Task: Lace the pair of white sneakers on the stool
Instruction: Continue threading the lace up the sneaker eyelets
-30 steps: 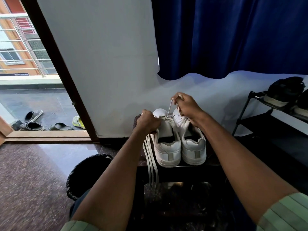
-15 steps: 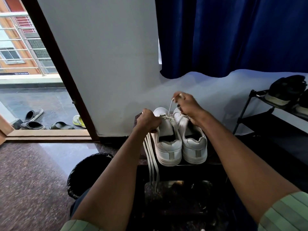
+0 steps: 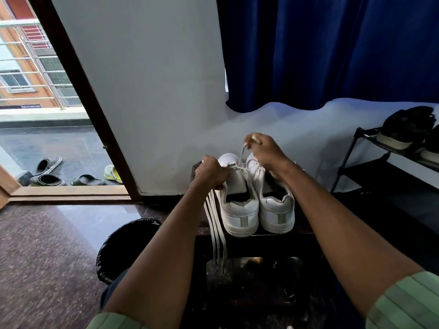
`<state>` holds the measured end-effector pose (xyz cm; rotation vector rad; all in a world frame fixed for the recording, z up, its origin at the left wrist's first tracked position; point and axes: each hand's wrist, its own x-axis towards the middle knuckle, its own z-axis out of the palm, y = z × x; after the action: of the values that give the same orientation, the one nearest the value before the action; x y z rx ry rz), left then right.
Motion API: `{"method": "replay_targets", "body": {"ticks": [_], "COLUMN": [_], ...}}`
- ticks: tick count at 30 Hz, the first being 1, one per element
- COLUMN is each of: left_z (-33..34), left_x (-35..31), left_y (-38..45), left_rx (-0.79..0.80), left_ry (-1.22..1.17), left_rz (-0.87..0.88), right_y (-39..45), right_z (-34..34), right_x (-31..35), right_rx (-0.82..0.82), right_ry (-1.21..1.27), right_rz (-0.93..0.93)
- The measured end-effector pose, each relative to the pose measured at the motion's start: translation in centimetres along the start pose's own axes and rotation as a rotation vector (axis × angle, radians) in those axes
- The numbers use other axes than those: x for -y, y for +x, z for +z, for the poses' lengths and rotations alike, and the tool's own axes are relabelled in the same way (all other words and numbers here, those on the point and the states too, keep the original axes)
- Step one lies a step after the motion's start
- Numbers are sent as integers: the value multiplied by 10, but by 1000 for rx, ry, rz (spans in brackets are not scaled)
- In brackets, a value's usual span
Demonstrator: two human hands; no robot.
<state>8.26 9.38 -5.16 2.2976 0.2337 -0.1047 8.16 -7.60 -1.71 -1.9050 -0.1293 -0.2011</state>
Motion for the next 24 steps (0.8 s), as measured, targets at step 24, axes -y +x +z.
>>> {"method": "replay_targets", "body": {"ticks": [24], "left_z": [-2], "left_x": [-5], "left_y": [-11], "left_rx": [1], "left_ry": [70], "left_rz": [5], "right_y": [1], "right_z": [-9], "right_x": [-4], "right_rx": [115], "right_ry": [-783], "right_rz": [-28]}}
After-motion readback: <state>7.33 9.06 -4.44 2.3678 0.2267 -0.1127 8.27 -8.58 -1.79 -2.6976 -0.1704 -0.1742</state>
